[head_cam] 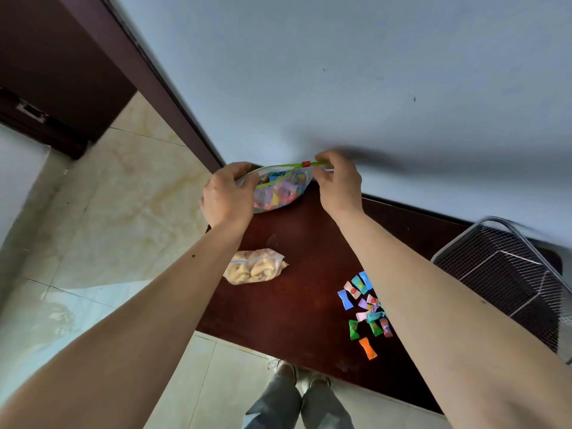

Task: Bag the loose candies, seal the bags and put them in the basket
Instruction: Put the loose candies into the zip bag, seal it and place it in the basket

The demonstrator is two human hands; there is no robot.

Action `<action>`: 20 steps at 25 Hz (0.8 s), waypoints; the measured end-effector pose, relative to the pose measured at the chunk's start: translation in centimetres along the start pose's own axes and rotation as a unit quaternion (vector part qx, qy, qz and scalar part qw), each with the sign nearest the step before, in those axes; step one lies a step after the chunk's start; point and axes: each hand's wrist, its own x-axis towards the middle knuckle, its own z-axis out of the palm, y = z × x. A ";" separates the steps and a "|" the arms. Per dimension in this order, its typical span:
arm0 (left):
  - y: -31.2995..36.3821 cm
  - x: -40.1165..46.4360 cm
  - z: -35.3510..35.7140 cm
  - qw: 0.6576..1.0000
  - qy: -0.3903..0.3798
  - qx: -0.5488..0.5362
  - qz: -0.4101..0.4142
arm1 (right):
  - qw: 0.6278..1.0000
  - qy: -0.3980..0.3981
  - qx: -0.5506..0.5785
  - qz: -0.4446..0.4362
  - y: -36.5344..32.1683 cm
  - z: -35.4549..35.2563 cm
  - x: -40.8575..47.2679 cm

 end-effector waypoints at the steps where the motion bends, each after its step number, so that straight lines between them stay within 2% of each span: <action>1: -0.1 0.1 -0.1 1.000 -0.008 -0.012 -0.015 | 1.000 0.012 0.013 0.004 0.1 0.1 0.0; 10: 0.7 0.0 -0.8 0.999 -0.027 -0.019 -0.011 | 0.997 0.052 0.050 -0.039 0.0 -1.6 -1.6; 15: 2.7 -2.1 0.8 0.998 -0.055 -0.038 0.009 | 0.994 0.093 0.026 -0.059 1.1 -5.4 -3.3; 20: 4.3 -5.2 3.9 0.993 -0.098 -0.048 0.040 | 0.991 0.128 0.006 -0.033 4.8 -9.7 -5.7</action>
